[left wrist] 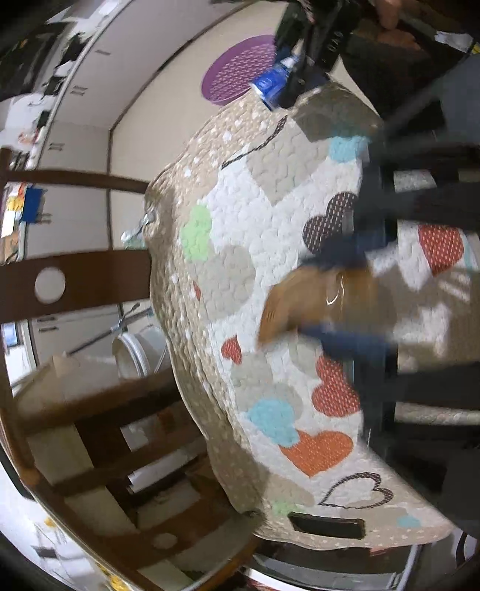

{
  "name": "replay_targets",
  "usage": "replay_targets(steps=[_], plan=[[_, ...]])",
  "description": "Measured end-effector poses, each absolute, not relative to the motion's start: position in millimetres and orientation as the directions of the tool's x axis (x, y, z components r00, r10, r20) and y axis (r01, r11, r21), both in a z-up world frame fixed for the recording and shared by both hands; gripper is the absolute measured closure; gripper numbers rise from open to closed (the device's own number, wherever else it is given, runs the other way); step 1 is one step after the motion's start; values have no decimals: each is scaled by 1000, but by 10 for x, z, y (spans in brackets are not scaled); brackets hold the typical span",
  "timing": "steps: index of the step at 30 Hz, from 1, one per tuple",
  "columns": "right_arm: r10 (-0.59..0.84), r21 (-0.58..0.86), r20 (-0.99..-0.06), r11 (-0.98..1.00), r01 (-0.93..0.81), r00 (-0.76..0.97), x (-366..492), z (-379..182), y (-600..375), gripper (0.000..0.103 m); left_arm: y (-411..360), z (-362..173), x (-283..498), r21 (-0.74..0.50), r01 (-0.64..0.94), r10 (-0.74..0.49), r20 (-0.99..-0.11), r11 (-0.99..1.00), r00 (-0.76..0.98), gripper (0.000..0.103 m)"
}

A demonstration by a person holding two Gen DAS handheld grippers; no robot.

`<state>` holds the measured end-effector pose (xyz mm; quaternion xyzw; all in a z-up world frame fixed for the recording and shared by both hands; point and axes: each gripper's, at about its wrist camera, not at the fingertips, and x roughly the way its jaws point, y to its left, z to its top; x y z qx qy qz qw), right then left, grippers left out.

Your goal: Collect trash

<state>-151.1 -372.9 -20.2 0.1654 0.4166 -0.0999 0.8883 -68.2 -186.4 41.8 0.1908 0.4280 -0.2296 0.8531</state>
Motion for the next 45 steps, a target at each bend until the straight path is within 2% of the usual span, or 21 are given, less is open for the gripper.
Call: replay_targets(steps=[9,11,13,15,19,28,30,31,32,33,34,36,45], plan=[[-98,240,-760,876,418,642,-1886,-154,-4178,47,-2211,270,-670,74,593,-257,-853,802,454,88],[-99,244,-763,871,426,639,-1945,-176,-4211,47,-2121,242,-583,27,564,-267,-862,825,431,79],[-91,253,-765,868,428,637,-1986,-207,-4221,47,-1982,212,-478,-19,521,-275,-865,853,419,44],[-79,267,-765,864,426,639,-2017,-239,-4230,47,-1768,165,-338,-65,456,-280,-862,888,423,34],[-52,294,-766,858,421,641,-1993,-314,-4190,47,-1473,-61,-78,-136,387,-289,-883,912,370,29],[0,301,-784,874,380,621,-1809,-443,-3960,47,-1728,-649,-23,-53,500,-236,-921,865,311,25],[3,298,-786,878,376,618,-1790,-445,-3927,47,-1803,-707,-41,10,507,-190,-921,862,341,25],[3,297,-787,878,375,617,-1786,-446,-3922,47,-1831,-712,-48,33,510,-172,-921,860,350,27],[3,296,-788,879,374,615,-1777,-448,-3914,47,-1840,-702,-51,42,507,-165,-920,861,355,34],[3,295,-790,879,374,614,-1771,-450,-3906,47,-1837,-673,-54,42,505,-167,-917,862,361,46],[4,295,-790,879,374,613,-1769,-452,-3902,47,-1825,-651,-49,26,508,-179,-919,861,350,49],[6,295,-791,879,373,612,-1764,-462,-3896,47,-1794,-603,-41,1,504,-197,-919,864,340,49],[-5,310,-782,864,396,623,-1822,-467,-3963,47,-2087,-179,-266,31,567,-242,-884,823,400,49]])
